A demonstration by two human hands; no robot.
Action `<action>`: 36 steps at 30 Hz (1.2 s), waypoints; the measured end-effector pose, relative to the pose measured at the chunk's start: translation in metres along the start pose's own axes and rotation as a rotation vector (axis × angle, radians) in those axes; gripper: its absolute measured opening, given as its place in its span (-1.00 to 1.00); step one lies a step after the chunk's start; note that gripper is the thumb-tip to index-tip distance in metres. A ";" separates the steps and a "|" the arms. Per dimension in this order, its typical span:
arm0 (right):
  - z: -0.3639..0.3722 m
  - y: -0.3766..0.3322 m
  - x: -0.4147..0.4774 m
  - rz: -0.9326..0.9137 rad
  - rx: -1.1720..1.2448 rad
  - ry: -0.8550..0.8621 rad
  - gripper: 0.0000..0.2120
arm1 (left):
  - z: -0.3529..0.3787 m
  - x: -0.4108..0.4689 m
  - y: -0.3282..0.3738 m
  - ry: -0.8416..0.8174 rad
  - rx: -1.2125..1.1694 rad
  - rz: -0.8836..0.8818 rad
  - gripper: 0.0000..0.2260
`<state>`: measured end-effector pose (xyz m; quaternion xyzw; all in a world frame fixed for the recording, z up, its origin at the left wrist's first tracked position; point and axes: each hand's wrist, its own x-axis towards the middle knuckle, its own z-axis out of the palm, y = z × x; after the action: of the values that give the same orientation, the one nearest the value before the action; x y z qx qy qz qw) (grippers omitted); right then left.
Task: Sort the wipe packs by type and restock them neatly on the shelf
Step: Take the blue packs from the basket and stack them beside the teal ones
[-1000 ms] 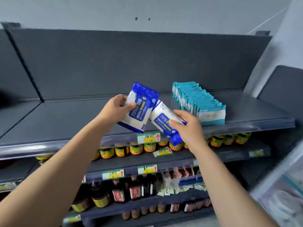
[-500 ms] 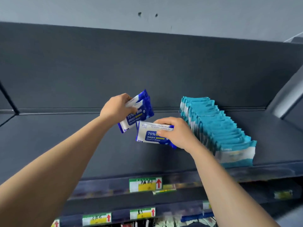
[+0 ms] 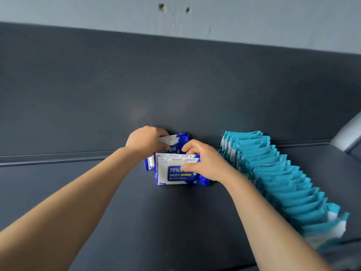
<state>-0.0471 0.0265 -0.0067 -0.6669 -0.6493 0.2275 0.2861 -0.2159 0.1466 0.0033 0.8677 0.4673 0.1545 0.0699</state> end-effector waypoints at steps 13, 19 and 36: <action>0.006 -0.004 0.039 -0.090 -0.181 0.018 -0.70 | -0.004 -0.011 -0.012 0.197 -0.370 -0.001 -0.86; 0.028 -0.011 0.044 -0.133 -0.182 0.098 -0.63 | 0.025 -0.044 -0.018 0.505 -0.416 -0.157 -0.50; 0.045 0.001 0.039 0.138 0.139 0.200 -0.24 | 0.035 -0.059 -0.020 0.228 -0.646 -0.459 -0.45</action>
<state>-0.0747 0.0690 -0.0374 -0.7080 -0.5528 0.2235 0.3785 -0.2507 0.1098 -0.0470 0.6518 0.5807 0.3688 0.3192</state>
